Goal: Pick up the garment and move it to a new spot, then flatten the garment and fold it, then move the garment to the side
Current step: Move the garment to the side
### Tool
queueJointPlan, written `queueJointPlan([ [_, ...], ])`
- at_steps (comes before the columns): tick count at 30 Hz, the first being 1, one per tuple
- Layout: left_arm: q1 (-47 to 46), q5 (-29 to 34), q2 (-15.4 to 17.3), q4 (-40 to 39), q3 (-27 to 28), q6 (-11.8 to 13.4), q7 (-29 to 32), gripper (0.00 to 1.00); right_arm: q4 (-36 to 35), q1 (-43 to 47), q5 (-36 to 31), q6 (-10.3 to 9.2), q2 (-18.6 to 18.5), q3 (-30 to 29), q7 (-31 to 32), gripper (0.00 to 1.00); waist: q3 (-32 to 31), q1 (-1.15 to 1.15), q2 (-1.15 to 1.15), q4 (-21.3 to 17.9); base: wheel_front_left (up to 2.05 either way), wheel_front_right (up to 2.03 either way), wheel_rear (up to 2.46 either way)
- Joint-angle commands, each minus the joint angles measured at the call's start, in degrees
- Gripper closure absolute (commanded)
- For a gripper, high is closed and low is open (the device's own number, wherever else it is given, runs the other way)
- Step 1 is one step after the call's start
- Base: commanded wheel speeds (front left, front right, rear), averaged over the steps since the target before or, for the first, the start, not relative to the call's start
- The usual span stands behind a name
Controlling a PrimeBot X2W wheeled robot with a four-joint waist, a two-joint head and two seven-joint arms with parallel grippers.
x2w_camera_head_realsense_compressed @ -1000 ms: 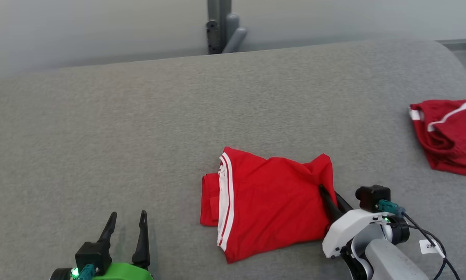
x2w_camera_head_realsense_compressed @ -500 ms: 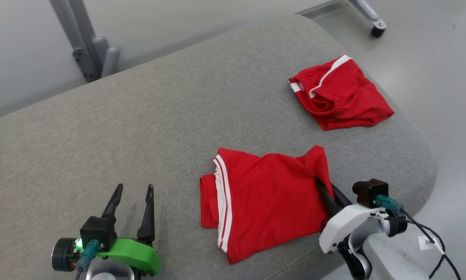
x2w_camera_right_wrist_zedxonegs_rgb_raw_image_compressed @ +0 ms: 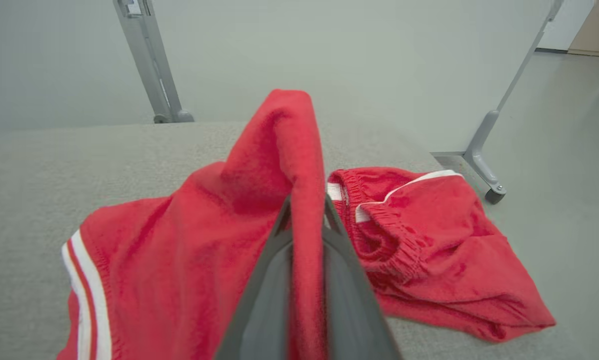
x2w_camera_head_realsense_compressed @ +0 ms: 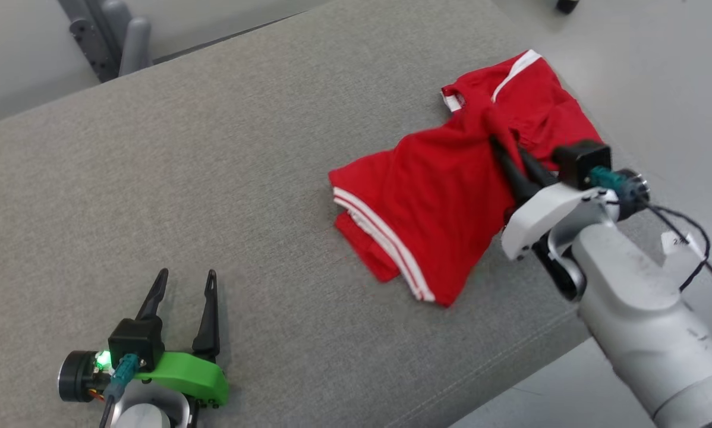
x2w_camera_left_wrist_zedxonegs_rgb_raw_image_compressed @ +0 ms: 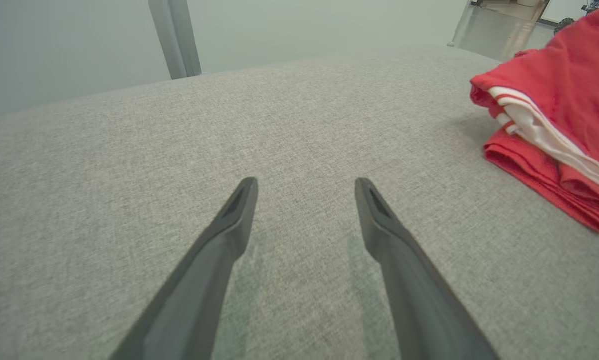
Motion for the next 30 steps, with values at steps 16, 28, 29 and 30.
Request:
queueJointPlan([
  [16, -3.81, 1.86, 0.86, -1.5, 1.37, 0.07, 0.03, 0.0, 13.89, -11.32, -11.82, -0.08, -17.02, -22.63, -0.01, 0.0, 8.52, 0.0, 0.12, 12.81, 0.0, 0.0, 0.0],
  [28, -1.44, 0.84, 0.51, -1.89, 3.54, 1.27, 0.03, 0.0, -8.65, 3.37, -17.79, -0.08, -3.85, -26.29, -0.01, 0.0, 4.29, 0.0, 0.12, 14.26, 0.0, 0.0, 0.0],
  [29, -1.23, 0.67, 0.47, -1.9, 3.73, 1.37, 0.03, 0.0, -9.63, 4.74, -17.16, -0.08, -3.21, -24.94, -0.01, 0.0, 3.76, 0.0, 0.12, 14.46, 0.0, 0.0, 0.0],
  [30, -1.03, 0.51, 0.42, -1.8, 3.85, 1.38, 0.03, 0.0, -10.81, 5.99, -16.66, -0.08, -2.72, -23.94, -0.01, 0.0, 3.18, 0.0, 0.12, 14.74, 0.0, 0.0, 0.0],
])
